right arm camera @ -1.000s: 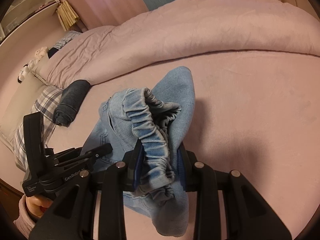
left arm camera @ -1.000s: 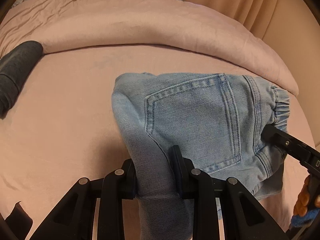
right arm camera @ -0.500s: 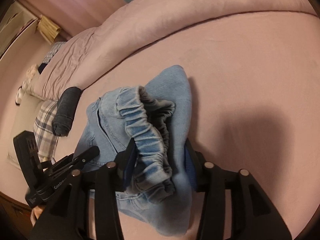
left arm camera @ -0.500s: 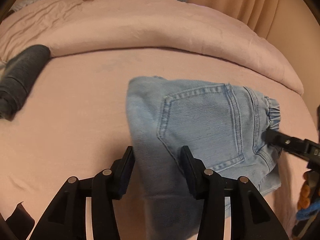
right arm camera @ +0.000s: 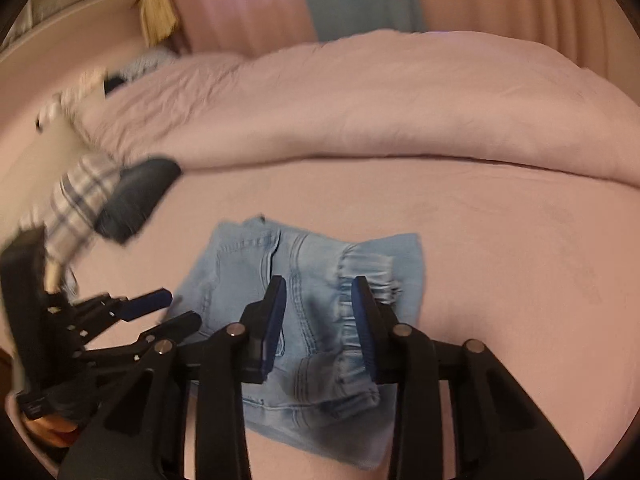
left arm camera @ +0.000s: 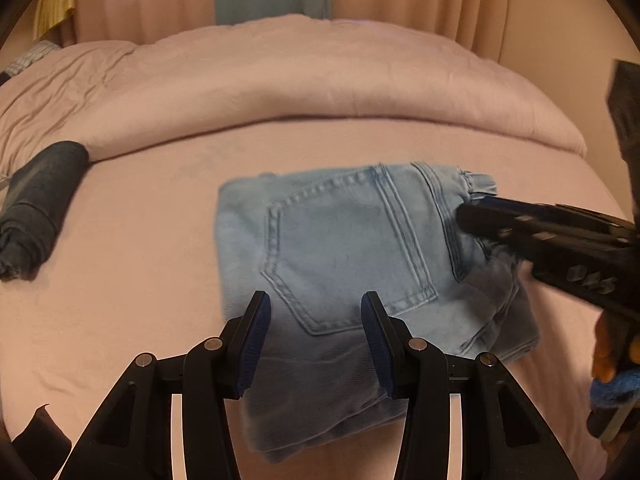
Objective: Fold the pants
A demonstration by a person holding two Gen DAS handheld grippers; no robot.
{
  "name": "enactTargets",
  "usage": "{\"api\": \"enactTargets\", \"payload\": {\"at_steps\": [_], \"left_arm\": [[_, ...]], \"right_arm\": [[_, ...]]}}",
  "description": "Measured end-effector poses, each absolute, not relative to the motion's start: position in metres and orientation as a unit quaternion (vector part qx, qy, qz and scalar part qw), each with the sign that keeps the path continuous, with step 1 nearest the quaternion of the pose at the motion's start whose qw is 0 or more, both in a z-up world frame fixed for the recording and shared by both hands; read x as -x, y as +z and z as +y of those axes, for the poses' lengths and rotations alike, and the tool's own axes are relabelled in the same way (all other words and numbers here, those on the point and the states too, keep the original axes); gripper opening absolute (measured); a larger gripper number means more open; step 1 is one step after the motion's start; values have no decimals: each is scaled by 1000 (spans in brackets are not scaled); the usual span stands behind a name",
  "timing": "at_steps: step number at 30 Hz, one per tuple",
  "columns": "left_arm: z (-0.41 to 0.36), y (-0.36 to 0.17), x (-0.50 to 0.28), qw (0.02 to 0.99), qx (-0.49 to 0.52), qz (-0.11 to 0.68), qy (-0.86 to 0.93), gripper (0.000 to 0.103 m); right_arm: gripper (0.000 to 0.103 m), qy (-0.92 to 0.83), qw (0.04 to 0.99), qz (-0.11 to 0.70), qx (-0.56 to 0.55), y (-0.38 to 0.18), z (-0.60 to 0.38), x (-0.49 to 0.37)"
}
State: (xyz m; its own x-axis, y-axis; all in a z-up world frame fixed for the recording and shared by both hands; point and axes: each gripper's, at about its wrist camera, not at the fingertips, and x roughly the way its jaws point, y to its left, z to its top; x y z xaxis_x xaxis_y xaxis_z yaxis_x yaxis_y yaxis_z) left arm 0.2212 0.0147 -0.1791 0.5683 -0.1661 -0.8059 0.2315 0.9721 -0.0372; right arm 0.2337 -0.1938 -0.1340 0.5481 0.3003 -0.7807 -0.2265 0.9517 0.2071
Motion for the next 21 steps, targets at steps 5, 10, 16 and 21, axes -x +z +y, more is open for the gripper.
{"api": "enactTargets", "payload": {"at_steps": [5,10,16,21], "left_arm": [[9,-190,-228,879,-51,462,-110,46],[14,-168,-215,884,-33,455,-99,46],[21,-125,-187,900,-38,426,-86,66],[25,-97,-168,908,-40,412,-71,67]], "right_arm": [[34,138,868,477,-14,-158,-190,-246],[36,143,861,486,-32,-138,-195,-237],[51,126,877,462,-39,-93,-199,-199],[51,130,880,455,-29,-70,-194,-175]]}}
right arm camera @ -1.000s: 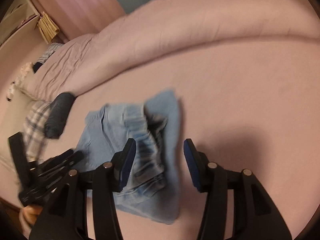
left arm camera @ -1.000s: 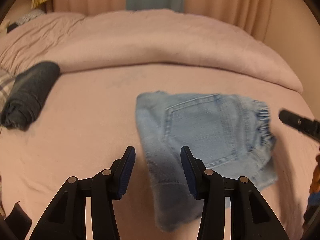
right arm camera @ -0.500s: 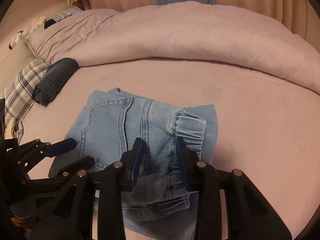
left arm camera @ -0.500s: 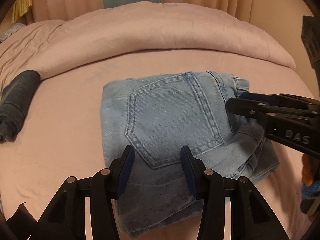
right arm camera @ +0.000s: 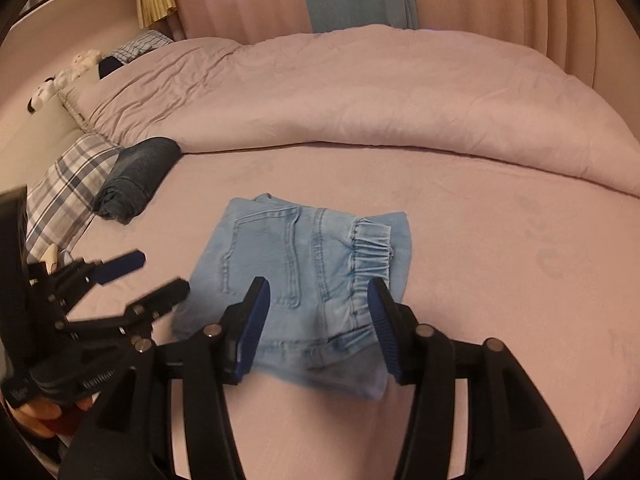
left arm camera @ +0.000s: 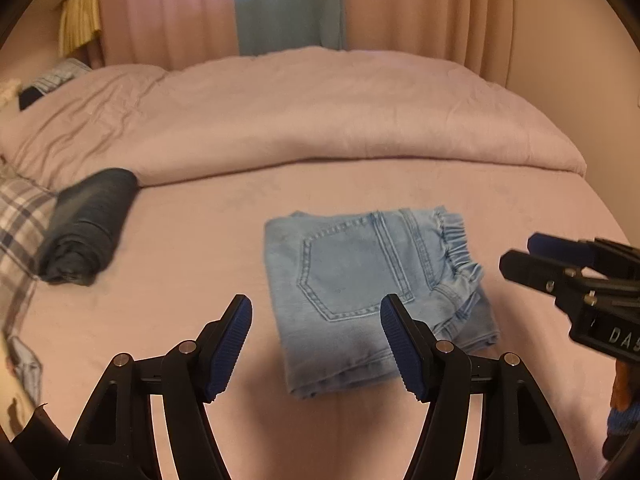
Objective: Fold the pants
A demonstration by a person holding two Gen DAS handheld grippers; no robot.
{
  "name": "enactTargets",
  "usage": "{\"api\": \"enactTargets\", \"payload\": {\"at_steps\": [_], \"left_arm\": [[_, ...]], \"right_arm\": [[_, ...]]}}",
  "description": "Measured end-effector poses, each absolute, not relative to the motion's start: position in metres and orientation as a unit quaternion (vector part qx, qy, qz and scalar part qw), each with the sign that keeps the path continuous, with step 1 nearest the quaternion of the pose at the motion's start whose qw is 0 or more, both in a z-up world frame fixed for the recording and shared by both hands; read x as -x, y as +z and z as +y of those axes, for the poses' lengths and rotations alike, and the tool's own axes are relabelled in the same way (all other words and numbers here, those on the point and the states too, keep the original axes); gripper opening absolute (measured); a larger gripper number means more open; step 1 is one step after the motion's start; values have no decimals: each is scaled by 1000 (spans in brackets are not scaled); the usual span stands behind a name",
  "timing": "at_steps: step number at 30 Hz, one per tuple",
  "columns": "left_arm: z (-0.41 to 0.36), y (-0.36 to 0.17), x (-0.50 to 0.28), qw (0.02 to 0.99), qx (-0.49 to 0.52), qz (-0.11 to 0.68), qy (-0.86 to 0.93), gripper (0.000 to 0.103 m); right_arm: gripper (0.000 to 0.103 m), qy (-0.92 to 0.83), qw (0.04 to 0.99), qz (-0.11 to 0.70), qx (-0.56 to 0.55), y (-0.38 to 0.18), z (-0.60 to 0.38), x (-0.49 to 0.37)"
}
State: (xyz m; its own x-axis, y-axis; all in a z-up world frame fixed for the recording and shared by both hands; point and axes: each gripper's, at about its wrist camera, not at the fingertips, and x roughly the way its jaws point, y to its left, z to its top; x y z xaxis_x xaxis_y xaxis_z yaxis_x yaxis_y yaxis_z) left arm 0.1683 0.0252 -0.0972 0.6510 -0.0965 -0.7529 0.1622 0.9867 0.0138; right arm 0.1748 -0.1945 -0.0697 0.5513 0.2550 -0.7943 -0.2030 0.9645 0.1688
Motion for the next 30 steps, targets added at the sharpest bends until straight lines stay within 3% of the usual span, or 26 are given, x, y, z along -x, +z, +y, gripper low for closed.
{"api": "enactTargets", "payload": {"at_steps": [10,30], "left_arm": [[34,-42,-120,918,-19,391,-66,73],[37,34,-60,934,-31,356,-19,73]], "right_arm": [[52,127,889,441,-4,-18,-183,-129],[71,126,904,407,28,82,-171,-59]]}}
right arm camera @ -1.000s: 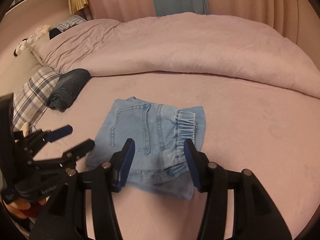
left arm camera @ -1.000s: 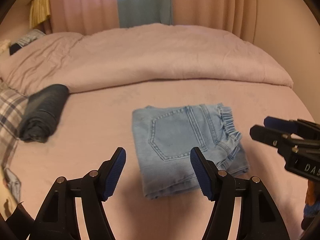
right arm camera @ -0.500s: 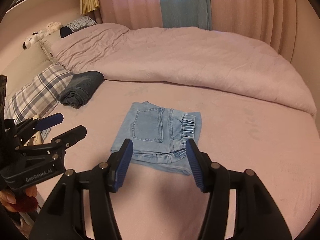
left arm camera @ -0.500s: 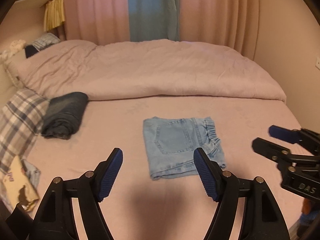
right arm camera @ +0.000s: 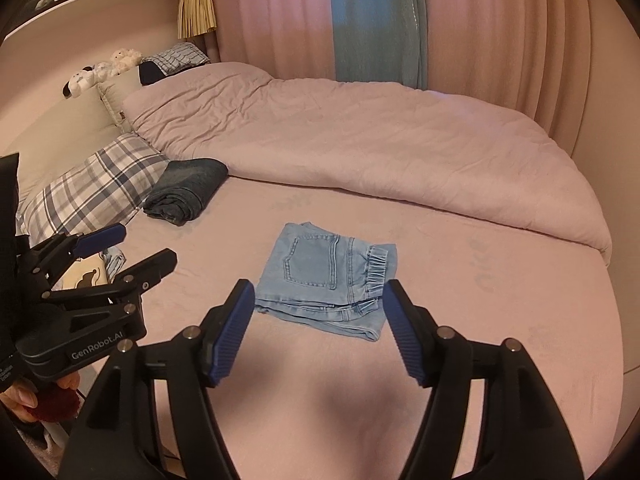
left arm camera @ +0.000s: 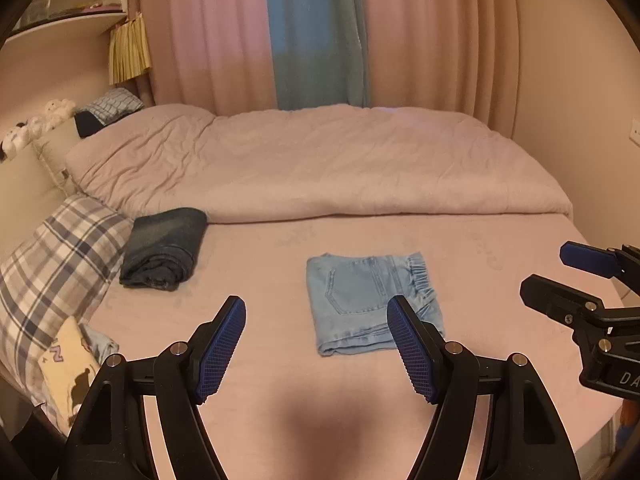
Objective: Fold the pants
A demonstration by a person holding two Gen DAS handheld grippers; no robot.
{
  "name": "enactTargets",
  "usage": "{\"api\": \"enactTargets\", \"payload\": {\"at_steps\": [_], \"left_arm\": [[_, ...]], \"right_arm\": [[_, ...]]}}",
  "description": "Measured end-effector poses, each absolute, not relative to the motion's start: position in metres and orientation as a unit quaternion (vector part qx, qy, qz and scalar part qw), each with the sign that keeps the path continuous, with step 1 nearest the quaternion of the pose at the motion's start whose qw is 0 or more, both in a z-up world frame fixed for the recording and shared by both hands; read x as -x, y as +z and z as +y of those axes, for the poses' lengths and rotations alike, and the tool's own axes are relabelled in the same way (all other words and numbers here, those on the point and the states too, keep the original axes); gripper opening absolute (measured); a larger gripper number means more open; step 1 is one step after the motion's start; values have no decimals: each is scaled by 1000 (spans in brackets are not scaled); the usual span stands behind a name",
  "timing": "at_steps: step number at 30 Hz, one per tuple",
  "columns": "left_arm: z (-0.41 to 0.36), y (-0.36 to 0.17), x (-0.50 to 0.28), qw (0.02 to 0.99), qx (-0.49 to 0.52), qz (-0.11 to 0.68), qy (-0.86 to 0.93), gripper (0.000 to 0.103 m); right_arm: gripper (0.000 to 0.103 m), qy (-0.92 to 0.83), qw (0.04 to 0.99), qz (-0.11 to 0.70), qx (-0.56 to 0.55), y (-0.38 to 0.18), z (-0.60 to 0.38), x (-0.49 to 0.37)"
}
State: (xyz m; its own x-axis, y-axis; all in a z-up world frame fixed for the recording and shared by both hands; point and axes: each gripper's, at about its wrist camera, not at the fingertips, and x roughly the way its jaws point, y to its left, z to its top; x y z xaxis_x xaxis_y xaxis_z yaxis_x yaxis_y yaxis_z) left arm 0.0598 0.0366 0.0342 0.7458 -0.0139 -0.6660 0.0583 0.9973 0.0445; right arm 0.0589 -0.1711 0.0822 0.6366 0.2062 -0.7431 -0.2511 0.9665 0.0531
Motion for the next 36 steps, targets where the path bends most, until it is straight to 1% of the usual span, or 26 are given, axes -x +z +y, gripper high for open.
{"api": "enactTargets", "payload": {"at_steps": [2,8,15,36], "left_arm": [[36,37,-57,934,-31,354,-19,73],[34,40,-53,935,-30,354,-18,73],[33,39,-53,932,-26,360,-17,73],[28,15,-73,918,-29,394,-17,73]], "right_arm": [[75,125,905,405,30,87,-171,-56],[77,117,908,399,39,95,-167,-51],[80,118,906,404,42,91,-163,-52],[80,119,897,424,48,73,-160,-63]]}}
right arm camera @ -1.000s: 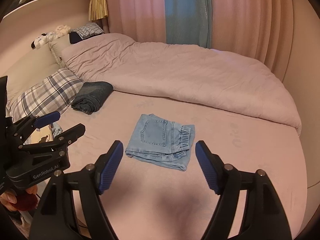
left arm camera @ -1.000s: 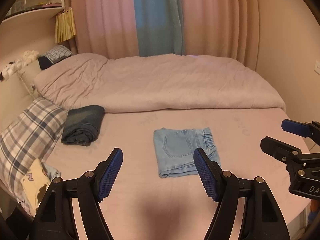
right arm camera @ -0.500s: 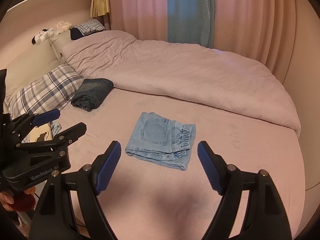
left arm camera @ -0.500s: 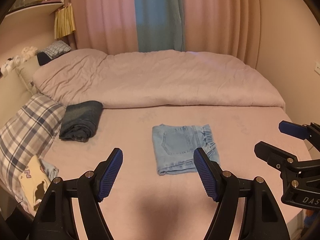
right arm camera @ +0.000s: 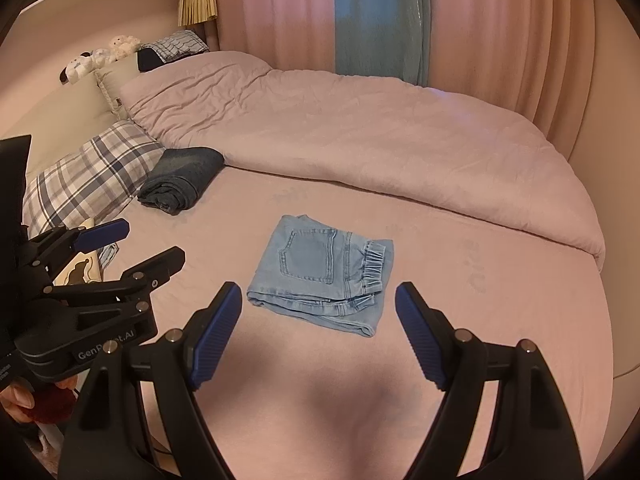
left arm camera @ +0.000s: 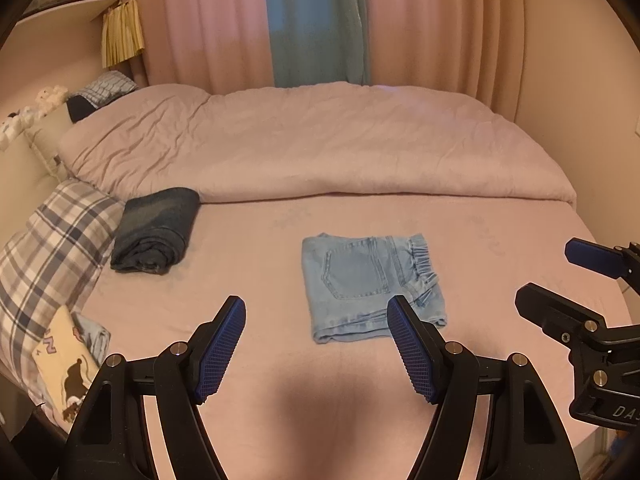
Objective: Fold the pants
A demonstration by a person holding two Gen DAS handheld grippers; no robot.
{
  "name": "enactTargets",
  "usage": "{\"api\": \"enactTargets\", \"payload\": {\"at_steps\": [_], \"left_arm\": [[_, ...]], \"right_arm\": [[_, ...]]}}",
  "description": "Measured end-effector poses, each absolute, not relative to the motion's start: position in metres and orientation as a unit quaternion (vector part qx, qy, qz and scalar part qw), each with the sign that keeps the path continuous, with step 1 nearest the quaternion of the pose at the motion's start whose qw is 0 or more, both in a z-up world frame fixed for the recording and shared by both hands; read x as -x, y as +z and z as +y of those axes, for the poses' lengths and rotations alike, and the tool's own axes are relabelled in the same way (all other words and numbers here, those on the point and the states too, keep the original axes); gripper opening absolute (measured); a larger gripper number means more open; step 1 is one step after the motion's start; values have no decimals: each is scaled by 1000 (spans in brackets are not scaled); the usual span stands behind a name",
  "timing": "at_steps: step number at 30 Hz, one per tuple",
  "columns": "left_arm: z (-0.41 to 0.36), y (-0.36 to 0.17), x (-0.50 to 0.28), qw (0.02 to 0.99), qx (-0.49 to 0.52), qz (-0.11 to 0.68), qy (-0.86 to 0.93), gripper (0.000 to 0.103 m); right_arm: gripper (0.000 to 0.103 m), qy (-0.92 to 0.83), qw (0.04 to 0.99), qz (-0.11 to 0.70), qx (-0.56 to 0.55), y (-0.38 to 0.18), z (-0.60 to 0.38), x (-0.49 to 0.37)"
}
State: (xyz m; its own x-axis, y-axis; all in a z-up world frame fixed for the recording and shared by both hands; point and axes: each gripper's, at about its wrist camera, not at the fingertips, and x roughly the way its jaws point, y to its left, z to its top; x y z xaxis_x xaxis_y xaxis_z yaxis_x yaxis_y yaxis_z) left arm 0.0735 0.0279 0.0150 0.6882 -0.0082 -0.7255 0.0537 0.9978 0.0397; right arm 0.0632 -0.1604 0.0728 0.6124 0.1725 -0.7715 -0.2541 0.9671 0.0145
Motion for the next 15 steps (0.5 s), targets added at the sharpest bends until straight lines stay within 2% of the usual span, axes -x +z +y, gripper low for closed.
{"api": "enactTargets", "payload": {"at_steps": [15], "left_arm": [[30,-4,-93,908,-29,417,-15,73]], "right_arm": [[80,120,887,443,48,53,-159,-79]]}}
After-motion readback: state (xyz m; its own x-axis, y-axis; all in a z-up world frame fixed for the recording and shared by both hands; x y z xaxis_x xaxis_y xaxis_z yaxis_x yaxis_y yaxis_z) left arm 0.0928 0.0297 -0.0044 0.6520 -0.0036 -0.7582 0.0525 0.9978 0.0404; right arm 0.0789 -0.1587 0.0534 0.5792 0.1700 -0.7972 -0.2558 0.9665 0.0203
